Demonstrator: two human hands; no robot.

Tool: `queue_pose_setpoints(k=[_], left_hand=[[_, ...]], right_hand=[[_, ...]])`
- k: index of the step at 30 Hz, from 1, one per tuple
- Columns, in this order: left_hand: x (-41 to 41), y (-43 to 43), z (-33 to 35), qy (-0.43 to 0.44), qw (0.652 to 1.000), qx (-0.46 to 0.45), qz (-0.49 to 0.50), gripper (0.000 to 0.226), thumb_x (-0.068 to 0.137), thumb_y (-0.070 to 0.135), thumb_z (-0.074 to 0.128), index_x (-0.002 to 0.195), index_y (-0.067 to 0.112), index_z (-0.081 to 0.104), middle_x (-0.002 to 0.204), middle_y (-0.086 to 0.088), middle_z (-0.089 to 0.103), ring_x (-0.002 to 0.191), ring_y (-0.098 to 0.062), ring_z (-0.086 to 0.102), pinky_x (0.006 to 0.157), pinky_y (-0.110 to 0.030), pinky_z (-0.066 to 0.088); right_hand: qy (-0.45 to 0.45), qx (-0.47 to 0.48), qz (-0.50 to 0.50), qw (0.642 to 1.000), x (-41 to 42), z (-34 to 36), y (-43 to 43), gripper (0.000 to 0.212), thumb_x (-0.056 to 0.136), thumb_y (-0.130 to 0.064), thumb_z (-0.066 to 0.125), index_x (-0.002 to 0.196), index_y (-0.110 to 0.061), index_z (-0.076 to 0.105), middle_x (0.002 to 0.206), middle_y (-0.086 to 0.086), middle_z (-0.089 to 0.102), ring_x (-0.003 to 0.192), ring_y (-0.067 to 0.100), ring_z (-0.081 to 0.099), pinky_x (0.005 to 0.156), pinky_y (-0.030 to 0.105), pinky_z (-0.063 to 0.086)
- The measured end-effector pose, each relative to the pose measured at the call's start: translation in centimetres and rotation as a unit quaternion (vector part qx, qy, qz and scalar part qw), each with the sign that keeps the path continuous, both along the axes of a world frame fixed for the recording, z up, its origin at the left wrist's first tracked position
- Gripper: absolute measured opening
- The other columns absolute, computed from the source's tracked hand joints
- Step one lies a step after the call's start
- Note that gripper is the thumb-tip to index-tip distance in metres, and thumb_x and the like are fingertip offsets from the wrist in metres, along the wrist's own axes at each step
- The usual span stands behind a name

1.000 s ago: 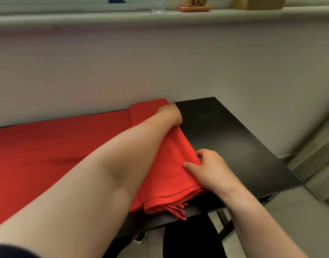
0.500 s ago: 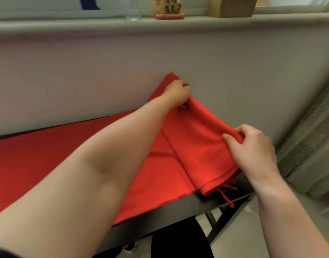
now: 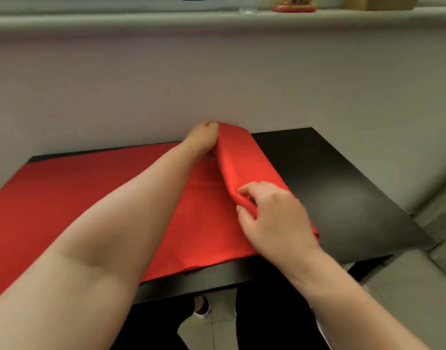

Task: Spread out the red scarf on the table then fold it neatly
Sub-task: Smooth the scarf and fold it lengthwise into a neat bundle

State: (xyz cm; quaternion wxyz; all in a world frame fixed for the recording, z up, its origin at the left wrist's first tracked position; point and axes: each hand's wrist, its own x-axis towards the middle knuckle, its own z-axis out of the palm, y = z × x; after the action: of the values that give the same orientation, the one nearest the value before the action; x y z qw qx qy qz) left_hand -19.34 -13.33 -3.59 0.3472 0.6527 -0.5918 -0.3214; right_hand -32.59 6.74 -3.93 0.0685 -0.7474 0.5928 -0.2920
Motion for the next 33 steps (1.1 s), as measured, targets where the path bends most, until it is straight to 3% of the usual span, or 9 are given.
queue_pose_setpoints(k=[4,8,10,13,16,20,26,30,33], left_hand=[[1.4,1.7,-2.9,-0.094,0.994,0.057,0.005,0.050,0.087,0.031,0.055,0.132,0.011,0.046,0.133,-0.012,0.052,0.121,-0.028,0.050,0.099,-0.031,0.039],[1.4,1.9,-2.8,-0.130,0.991,0.004,0.005,0.054,0.086,0.020,0.058,0.136,0.014,0.040,0.138,-0.010,0.048,0.126,-0.026,0.046,0.102,-0.026,0.034],[1.2,2.2,-2.8,-0.167,0.986,-0.005,0.008,0.058,0.085,0.019,0.057,0.138,0.015,0.035,0.139,-0.014,0.043,0.126,-0.031,0.044,0.103,-0.030,0.034],[0.2,3.5,-3.0,-0.319,0.945,-0.076,0.005,0.066,0.086,0.025,0.054,0.144,0.020,0.023,0.142,-0.019,0.031,0.128,-0.039,0.036,0.104,-0.044,0.033],[-2.4,4.9,-3.3,-0.368,0.916,-0.117,-0.112,0.059,0.092,0.034,0.040,0.147,0.025,0.019,0.154,-0.013,0.019,0.140,-0.036,0.019,0.113,-0.048,0.019],[-3.7,5.6,-5.1,-0.398,0.896,-0.002,-0.196,0.056,0.095,0.047,0.024,0.148,0.032,0.010,0.158,-0.009,0.005,0.145,-0.035,0.003,0.117,-0.049,0.003],[-5.2,6.2,-4.4,-0.417,0.886,-0.031,-0.203,0.055,0.095,0.041,0.024,0.148,0.028,0.012,0.158,-0.009,0.008,0.145,-0.034,0.003,0.116,-0.051,0.002],[-6.9,6.9,-4.8,-0.395,0.885,-0.022,-0.246,0.055,0.097,0.041,0.021,0.149,0.028,0.010,0.159,-0.007,0.007,0.146,-0.030,0.004,0.116,-0.050,0.003],[-6.9,6.7,-5.2,-0.392,0.887,-0.016,-0.242,0.055,0.097,0.041,0.021,0.149,0.027,0.009,0.159,-0.006,0.006,0.146,-0.029,0.004,0.116,-0.049,0.003]], right_hand=[[0.059,0.069,0.020,0.996,1.5,-2.3,0.5,0.029,0.088,-0.032,0.050,0.117,-0.030,0.056,0.111,-0.006,0.057,0.104,0.022,0.058,0.082,0.035,0.045],[0.063,0.071,0.026,0.995,1.6,-2.7,0.7,0.030,0.089,-0.032,0.051,0.118,-0.027,0.057,0.109,-0.004,0.057,0.102,0.023,0.059,0.080,0.036,0.046],[0.060,0.085,0.043,0.994,1.2,-2.8,0.6,0.034,0.088,-0.041,0.051,0.118,-0.027,0.058,0.108,-0.006,0.057,0.103,0.019,0.058,0.083,0.035,0.047],[-0.001,0.079,0.045,0.996,0.3,-2.6,0.4,0.051,0.084,-0.060,0.038,0.111,-0.025,0.064,0.099,-0.006,0.059,0.097,0.019,0.058,0.085,0.036,0.047],[0.028,0.037,-0.029,0.999,-0.9,-2.8,-0.7,0.058,0.087,-0.053,0.029,0.124,-0.019,0.059,0.123,0.003,0.057,0.115,0.026,0.051,0.097,0.040,0.041],[0.121,0.134,-0.043,0.983,-2.9,-4.0,-0.4,0.054,0.095,-0.044,0.037,0.145,-0.021,0.032,0.154,0.003,0.027,0.142,0.021,0.021,0.115,0.037,0.019],[0.014,0.099,-0.066,0.993,-6.1,-3.6,2.3,0.054,0.077,-0.028,0.039,0.127,-0.017,0.056,0.128,-0.002,0.055,0.116,0.019,0.051,0.099,0.030,0.039],[-0.005,0.077,-0.084,0.993,-8.0,-4.0,2.8,0.042,0.079,-0.006,0.053,0.119,-0.013,0.062,0.114,0.000,0.063,0.105,0.019,0.058,0.092,0.029,0.044],[0.005,0.052,-0.097,0.994,-8.9,-4.5,2.6,0.026,0.082,-0.009,0.061,0.106,-0.015,0.068,0.099,0.000,0.067,0.094,0.021,0.061,0.083,0.031,0.046]])
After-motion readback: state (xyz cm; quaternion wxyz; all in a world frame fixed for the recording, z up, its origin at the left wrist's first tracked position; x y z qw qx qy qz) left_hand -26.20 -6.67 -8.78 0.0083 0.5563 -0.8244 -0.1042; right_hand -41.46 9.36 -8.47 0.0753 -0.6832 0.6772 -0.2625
